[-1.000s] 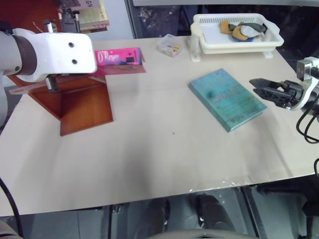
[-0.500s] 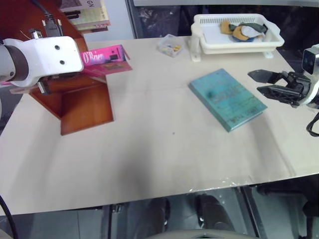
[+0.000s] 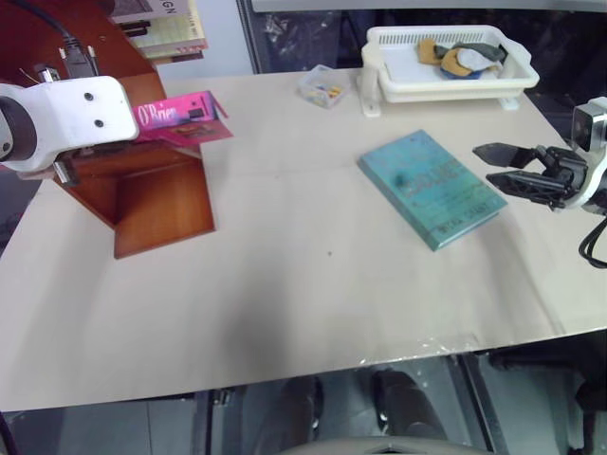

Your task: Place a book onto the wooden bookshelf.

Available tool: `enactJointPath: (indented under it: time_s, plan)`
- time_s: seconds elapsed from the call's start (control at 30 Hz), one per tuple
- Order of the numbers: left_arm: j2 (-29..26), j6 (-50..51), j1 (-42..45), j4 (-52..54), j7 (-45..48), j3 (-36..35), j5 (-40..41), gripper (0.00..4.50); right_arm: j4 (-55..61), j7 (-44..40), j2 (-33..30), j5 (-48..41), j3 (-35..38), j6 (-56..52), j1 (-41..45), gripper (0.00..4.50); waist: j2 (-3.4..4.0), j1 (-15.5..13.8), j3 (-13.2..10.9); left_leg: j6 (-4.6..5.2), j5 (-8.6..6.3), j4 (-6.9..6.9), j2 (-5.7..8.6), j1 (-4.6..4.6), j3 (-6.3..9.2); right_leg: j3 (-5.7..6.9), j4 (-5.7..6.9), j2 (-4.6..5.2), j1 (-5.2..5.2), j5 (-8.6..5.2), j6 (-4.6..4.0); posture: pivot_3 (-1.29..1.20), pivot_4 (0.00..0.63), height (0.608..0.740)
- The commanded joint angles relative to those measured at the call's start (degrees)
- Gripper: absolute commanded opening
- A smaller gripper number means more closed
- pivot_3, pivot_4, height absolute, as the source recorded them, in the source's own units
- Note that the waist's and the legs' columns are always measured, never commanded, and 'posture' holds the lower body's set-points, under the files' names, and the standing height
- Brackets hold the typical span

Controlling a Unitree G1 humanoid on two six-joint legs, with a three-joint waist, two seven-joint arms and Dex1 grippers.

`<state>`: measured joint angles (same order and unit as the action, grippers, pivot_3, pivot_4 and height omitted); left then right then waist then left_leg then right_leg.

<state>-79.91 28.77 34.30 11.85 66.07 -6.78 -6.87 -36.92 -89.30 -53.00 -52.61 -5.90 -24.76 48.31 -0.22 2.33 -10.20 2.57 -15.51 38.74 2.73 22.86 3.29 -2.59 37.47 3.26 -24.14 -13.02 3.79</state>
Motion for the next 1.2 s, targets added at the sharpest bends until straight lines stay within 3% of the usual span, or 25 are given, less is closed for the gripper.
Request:
enactJointPath:
  time_s: [0.03,0.13,0.23,0.4,0.73,1.1,1.2]
  plan:
    - [-1.70,-0.54,-1.01,-1.49,-0.77,-3.03,0.43,1.22,0.26,-3.20,-1.08,-0.27,0.65,1.18,1.24,4.50,0.00,0.01,0.00,0.00,0.00,0.00,0.00,0.00,-0.01,-0.01,0.00,0.00,-0.01,0.00,0.00,0.00,0.150,0.740]
    - [-1.98,-1.13,-0.98,-2.59,-1.43,-3.07,0.64,1.22,-0.12,-3.20,-1.08,0.28,0.46,1.84,1.02,4.50,0.01,0.02,0.00,0.00,0.00,0.00,0.00,0.00,-0.02,-0.02,0.01,0.00,-0.02,0.00,0.00,0.00,0.150,0.740]
    - [-1.95,-1.84,-0.25,-3.28,-2.44,-2.74,0.52,2.06,0.04,-3.20,-1.16,0.51,0.25,2.16,0.48,4.50,0.00,0.00,-0.01,0.00,-0.01,-0.01,0.00,0.00,-0.03,-0.03,0.02,0.00,-0.03,0.00,0.00,0.00,0.150,0.740]
    - [-3.06,-3.38,-0.49,-3.67,-3.47,-2.35,-0.62,4.29,0.67,-3.20,-1.88,0.31,0.14,1.95,-0.27,4.50,0.00,-0.10,-0.01,0.01,0.00,0.00,0.01,0.02,-0.04,-0.03,0.08,0.03,-0.07,0.00,0.00,0.00,0.150,0.740]
    - [-4.11,-3.97,-2.55,-2.30,-2.82,-3.82,0.94,4.29,0.30,-3.20,-1.93,0.45,0.46,2.29,-0.41,4.50,0.00,-0.11,-0.01,0.01,-0.01,-0.01,0.06,0.03,-0.04,0.00,0.17,0.30,-0.10,0.00,0.00,0.00,0.150,0.740]
    - [-2.09,-0.27,3.34,1.11,-2.60,-7.73,10.80,4.29,0.76,-3.20,-2.32,0.32,0.85,2.43,-1.21,4.50,-0.02,-0.09,-0.02,0.01,0.00,0.00,0.08,0.03,-0.04,0.02,0.18,0.26,-0.10,0.00,0.00,0.00,0.150,0.740]
    - [0.94,2.11,5.24,4.76,-2.75,-6.96,15.63,4.29,1.13,-3.20,-2.84,0.21,1.29,2.32,-1.91,4.50,-0.02,-0.15,-0.02,0.01,0.00,0.00,0.09,0.03,-0.04,0.01,0.19,0.15,-0.10,0.00,0.00,0.00,0.150,0.740]
